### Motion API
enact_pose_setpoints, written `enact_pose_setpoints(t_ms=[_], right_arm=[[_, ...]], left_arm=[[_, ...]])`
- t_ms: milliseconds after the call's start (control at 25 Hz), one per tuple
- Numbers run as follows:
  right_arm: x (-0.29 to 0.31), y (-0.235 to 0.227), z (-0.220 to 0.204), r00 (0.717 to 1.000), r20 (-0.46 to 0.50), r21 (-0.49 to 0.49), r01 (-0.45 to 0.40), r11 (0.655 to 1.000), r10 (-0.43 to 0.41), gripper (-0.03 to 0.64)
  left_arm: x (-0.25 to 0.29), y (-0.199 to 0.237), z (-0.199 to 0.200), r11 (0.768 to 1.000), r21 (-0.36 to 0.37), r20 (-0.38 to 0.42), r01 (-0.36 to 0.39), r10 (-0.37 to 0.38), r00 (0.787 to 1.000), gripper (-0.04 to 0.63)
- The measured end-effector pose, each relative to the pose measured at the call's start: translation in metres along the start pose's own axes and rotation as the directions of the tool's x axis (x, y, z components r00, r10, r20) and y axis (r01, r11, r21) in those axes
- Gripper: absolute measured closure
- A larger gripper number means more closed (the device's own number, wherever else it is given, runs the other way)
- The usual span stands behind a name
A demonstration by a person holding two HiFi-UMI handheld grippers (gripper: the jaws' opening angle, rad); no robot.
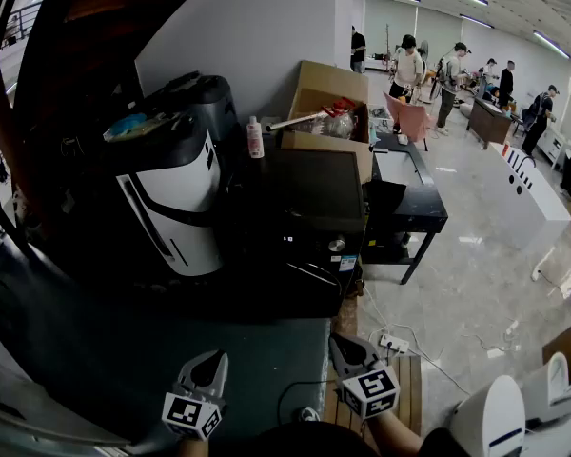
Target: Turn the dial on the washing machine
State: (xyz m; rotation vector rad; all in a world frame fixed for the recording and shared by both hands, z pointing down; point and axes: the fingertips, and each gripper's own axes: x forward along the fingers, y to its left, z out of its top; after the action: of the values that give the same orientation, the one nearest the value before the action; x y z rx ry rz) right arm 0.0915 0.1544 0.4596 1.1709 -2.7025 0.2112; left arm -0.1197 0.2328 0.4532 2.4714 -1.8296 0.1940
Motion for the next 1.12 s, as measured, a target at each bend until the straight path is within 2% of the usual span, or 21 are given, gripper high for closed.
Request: enact_pose_setpoints(t_ms=[200, 360, 480, 520, 640, 840, 1120], right_arm=[[0.000, -0.008, 0.000, 1.000, 0.015, 0.011, -0.021, 1.000, 0.021, 0.620], [0.003, -0.021, 0.003, 0.998, 0.064, 0.050, -0.033, 0.998, 0.030, 0.618], [0.011, -0.038, 0.001, 0.998, 0.060, 0.097, -0.027, 0.995, 0.022, 0.481], [0.013, -0.043, -0.001, 0.998, 0.057, 0.108, -0.027, 0.994, 0.021, 0.444], [0.018, -0.055, -0.006, 0.998, 0.049, 0.118, -0.038, 0.992, 0.032, 0.397], [0.033, -0.071, -0.013, 0.998, 0.032, 0.104, -0.053, 0.993, 0.050, 0.381], [0.066, -0.086, -0.012, 1.000, 0.011, 0.133, 0.000, 0.991, -0.002, 0.374]], left_arm=[[0.010, -0.007, -0.003, 1.000, -0.014, 0.000, -0.004, 0.004, 1.000, 0.586], [0.022, -0.016, -0.005, 0.998, -0.062, 0.008, 0.026, -0.025, 1.000, 0.578], [0.038, -0.022, -0.010, 0.993, -0.105, -0.010, 0.045, -0.046, 0.999, 0.448], [0.044, -0.024, -0.012, 0.992, -0.114, -0.015, 0.048, -0.050, 0.999, 0.434], [0.059, -0.031, -0.017, 0.991, -0.128, -0.021, 0.047, -0.050, 0.999, 0.400], [0.076, -0.031, -0.023, 0.986, -0.168, -0.020, 0.013, -0.016, 1.000, 0.391], [0.096, 0.003, -0.037, 0.983, -0.182, -0.066, 0.026, -0.038, 0.997, 0.388]])
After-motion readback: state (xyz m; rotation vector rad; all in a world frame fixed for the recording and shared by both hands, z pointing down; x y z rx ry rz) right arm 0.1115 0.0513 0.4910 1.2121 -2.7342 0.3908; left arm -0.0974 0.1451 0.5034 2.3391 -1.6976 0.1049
